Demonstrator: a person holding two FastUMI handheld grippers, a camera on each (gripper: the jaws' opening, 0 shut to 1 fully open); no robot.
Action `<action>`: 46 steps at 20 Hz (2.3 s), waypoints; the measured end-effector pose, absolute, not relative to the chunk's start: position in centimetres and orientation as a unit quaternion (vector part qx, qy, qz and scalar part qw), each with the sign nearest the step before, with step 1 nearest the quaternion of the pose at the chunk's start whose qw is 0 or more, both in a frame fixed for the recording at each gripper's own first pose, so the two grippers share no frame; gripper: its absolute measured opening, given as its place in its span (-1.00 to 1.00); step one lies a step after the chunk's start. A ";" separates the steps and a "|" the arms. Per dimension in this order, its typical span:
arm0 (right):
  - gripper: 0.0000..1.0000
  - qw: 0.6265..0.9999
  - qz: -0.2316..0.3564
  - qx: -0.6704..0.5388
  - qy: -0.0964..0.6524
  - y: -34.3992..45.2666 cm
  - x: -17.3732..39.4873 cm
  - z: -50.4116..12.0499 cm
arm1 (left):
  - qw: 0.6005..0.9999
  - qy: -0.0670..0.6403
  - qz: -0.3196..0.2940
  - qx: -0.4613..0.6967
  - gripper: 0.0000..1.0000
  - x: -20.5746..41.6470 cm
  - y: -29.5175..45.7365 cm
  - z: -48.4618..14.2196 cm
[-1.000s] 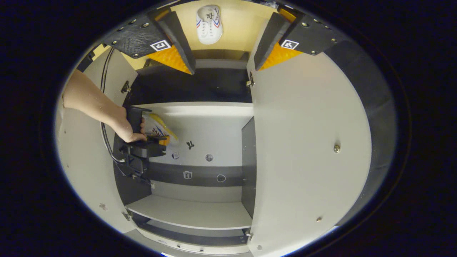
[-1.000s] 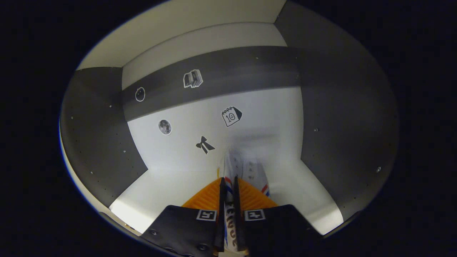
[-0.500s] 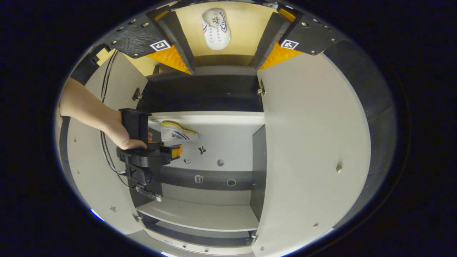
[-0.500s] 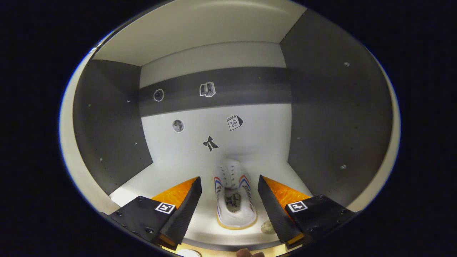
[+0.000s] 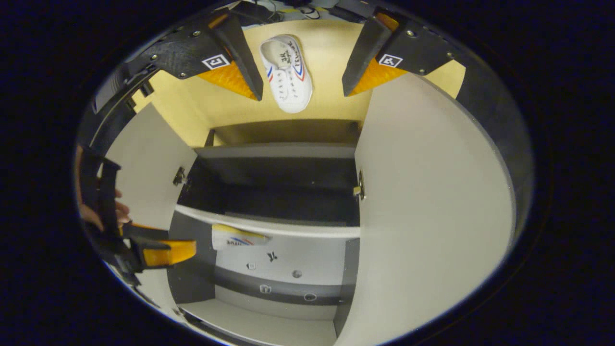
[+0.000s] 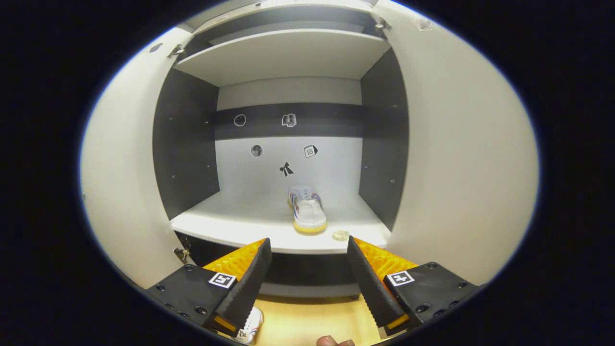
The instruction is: Grab one shoe with the right hand and put it into the shoe cabinet, grab the other shoe with the left hand and put it into the shoe cabinet; then close the right door with the right hand and the left door with the left hand.
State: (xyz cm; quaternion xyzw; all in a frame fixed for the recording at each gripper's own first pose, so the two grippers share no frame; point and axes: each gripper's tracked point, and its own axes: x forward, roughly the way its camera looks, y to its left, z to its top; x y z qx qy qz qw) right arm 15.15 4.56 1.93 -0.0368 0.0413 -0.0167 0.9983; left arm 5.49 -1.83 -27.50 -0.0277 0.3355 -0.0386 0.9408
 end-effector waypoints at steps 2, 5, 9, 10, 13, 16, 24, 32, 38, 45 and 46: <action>0.96 0.998 -0.025 -0.049 0.043 4.2 12.1 0.8 | 0.932 0.359 -0.054 -0.019 0.90 5.8 -2.8 -31.0; 0.93 0.994 -0.059 -0.070 0.062 2.0 8.2 -1.1 | 0.920 0.386 -0.070 -0.009 1.00 6.2 -3.6 -35.0; 0.94 0.990 -0.090 -0.052 0.091 -0.2 2.8 -3.4 | 0.899 0.431 -0.062 -0.039 0.91 6.4 -3.3 -38.5; 0.94 0.989 -0.103 -0.047 0.094 -1.0 1.3 -3.8 | 0.897 0.436 -0.059 -0.043 1.00 6.5 -3.1 -39.1; 0.94 0.982 -0.147 -0.038 0.108 -3.3 -2.6 -5.3 | 0.894 0.443 -0.067 -0.030 1.00 6.6 -2.7 -41.0; 0.94 0.973 -0.187 -0.028 0.133 -5.5 -5.9 -7.2 | 0.891 0.444 -0.095 -0.027 0.92 6.5 -3.1 -41.5; 0.94 0.949 -0.291 0.018 0.116 -11.8 -12.5 -7.5 | 0.863 0.494 -0.101 -0.024 0.00 5.6 -4.7 -42.2; 0.96 0.950 -0.302 0.029 0.067 -19.3 -9.7 -5.2 | 0.828 0.554 -0.064 -0.052 -0.67 5.5 -4.2 -42.7; 0.94 0.955 -0.291 0.039 0.052 -24.8 -7.1 -5.2 | 0.821 0.563 0.002 -0.094 -0.94 5.3 -4.1 -42.4; 0.96 0.959 -0.277 0.045 0.048 -31.2 -2.5 -6.1 | 0.850 0.518 0.026 -0.092 -0.97 6.2 -3.7 -41.4; 0.94 0.959 -0.276 0.046 0.046 -31.7 -1.8 -5.8 | 0.854 0.510 0.027 -0.101 -0.96 6.4 -3.4 -41.1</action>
